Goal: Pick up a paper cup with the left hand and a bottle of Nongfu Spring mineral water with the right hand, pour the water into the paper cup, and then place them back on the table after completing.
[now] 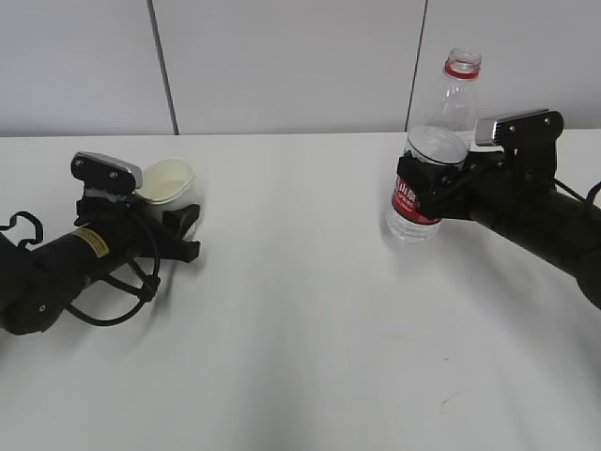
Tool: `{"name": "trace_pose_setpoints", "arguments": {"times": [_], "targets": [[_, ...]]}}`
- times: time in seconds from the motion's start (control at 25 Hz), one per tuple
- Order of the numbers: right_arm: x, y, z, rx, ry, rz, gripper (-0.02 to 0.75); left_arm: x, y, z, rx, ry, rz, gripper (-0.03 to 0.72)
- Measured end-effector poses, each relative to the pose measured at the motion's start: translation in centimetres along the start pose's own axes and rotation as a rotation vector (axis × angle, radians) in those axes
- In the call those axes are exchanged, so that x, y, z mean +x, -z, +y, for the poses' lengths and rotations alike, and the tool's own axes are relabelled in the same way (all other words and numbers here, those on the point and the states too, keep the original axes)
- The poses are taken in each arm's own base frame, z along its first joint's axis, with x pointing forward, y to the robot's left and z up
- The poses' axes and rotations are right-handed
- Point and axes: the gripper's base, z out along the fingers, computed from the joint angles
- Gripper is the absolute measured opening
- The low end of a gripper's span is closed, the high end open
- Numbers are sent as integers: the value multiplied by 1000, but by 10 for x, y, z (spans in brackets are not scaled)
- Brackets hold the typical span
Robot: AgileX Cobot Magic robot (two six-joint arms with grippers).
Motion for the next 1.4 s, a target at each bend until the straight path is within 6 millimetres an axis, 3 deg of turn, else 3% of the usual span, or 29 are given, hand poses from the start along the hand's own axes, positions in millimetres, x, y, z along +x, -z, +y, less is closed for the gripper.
{"name": "trace_pose_setpoints", "arguments": {"times": [0.8,0.92,1.08,1.4], "targets": [[0,0,0,0,-2,0,461,6,-8,4,-31,20,-2,373],[0,0,0,0,-2,0,461,7,-8,4,-34,22,-2,431],[0,0,0,0,-2,0,461,7,-8,8,-73,45,-3,564],[0,0,0,0,-2,0,461,1,9,6,-92,59,6,597]]}}
